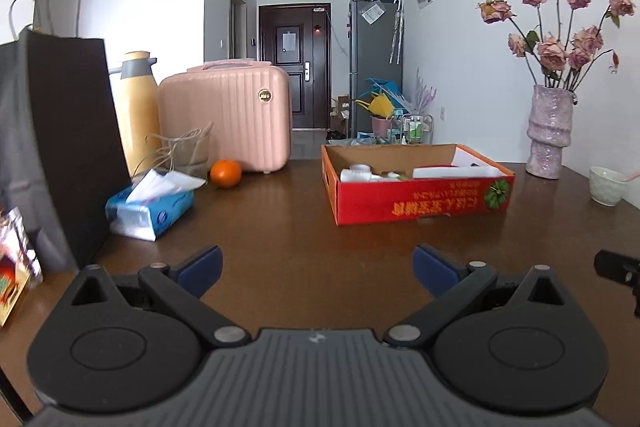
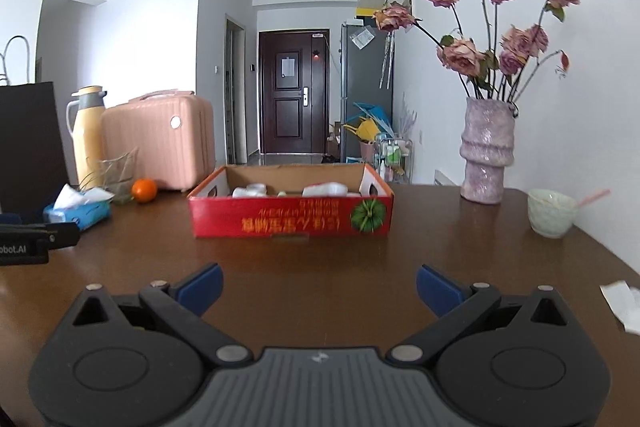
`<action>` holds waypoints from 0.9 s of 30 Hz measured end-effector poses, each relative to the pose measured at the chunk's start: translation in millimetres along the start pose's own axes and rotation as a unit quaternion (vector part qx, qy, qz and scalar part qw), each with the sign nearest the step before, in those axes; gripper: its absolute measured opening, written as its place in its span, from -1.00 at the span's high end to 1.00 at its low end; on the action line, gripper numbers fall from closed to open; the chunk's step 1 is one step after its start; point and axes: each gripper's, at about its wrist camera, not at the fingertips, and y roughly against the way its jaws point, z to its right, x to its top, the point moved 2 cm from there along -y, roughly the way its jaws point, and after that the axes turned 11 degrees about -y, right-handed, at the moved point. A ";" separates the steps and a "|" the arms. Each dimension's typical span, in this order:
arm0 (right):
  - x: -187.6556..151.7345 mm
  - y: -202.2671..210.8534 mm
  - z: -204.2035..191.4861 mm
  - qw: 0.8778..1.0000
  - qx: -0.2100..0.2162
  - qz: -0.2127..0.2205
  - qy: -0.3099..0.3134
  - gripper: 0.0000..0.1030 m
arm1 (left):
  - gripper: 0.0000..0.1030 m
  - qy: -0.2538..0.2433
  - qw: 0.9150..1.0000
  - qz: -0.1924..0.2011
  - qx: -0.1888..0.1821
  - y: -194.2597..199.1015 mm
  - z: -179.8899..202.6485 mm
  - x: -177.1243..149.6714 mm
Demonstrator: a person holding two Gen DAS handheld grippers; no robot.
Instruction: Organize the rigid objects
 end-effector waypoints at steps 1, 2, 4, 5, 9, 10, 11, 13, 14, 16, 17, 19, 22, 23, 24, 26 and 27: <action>-4.8 6.6 -0.1 1.000 0.000 -0.001 0.000 -1.00 | -1.00 0.003 1.000 0.001 -0.003 7.1 1.0 -2.9; -9.2 12.6 0.0 1.000 0.001 -0.002 -0.001 -1.00 | -1.00 0.004 1.000 0.003 -0.004 13.5 2.1 -5.5; -17.0 23.5 -0.6 1.000 0.004 -0.003 -0.002 -1.00 | -1.00 0.003 1.000 0.009 -0.004 26.1 4.9 -9.8; -19.7 27.5 -0.9 1.000 0.005 -0.003 -0.002 -1.00 | -1.00 0.000 1.000 0.013 -0.004 32.6 7.3 -11.9; -24.1 41.3 -0.5 1.000 0.005 0.004 -0.004 -1.00 | -1.00 -0.006 1.000 0.018 -0.008 47.2 12.7 -15.8; -24.2 43.6 -0.1 1.000 0.005 0.006 -0.005 -1.00 | -1.00 -0.007 1.000 0.019 -0.008 50.4 13.8 -16.8; -24.3 46.2 -0.1 1.000 0.006 0.009 -0.005 -1.00 | -1.00 -0.006 1.000 0.020 -0.008 52.5 14.9 -17.6; -24.0 49.8 -0.2 1.000 0.006 0.013 -0.005 -1.00 | -1.00 -0.005 1.000 0.020 -0.010 55.3 14.8 -19.4; -24.1 51.3 -0.1 1.000 0.006 0.015 -0.005 -1.00 | -1.00 -0.004 1.000 0.020 -0.010 56.8 15.2 -20.3; -23.3 52.2 0.1 1.000 0.007 0.016 -0.005 -1.00 | -1.00 -0.004 1.000 0.020 -0.011 58.3 15.2 -21.0; -23.2 52.5 0.1 1.000 0.007 0.016 -0.004 -1.00 | -1.00 -0.004 1.000 0.021 -0.010 59.1 15.0 -21.2; -22.8 53.0 0.1 1.000 0.006 0.017 -0.004 -1.00 | -1.00 -0.003 1.000 0.021 -0.010 59.8 14.5 -21.3; -23.0 53.0 0.1 1.000 0.006 0.017 -0.004 -1.00 | -1.00 -0.003 1.000 0.021 -0.010 59.7 14.5 -21.4; -23.0 52.9 0.1 1.000 0.006 0.016 -0.004 -1.00 | -1.00 -0.003 1.000 0.021 -0.010 59.8 14.4 -21.5; -23.1 53.0 0.1 1.000 0.006 0.016 -0.004 -1.00 | -1.00 -0.003 1.000 0.021 -0.010 59.6 14.3 -21.5; -22.7 52.8 0.0 1.000 0.006 0.016 -0.004 -1.00 | -1.00 -0.004 1.000 0.020 -0.011 60.5 14.7 -22.2; -23.2 53.4 -0.4 1.000 0.006 0.016 -0.003 -1.00 | -1.00 -0.004 1.000 0.020 -0.011 60.7 14.9 -22.5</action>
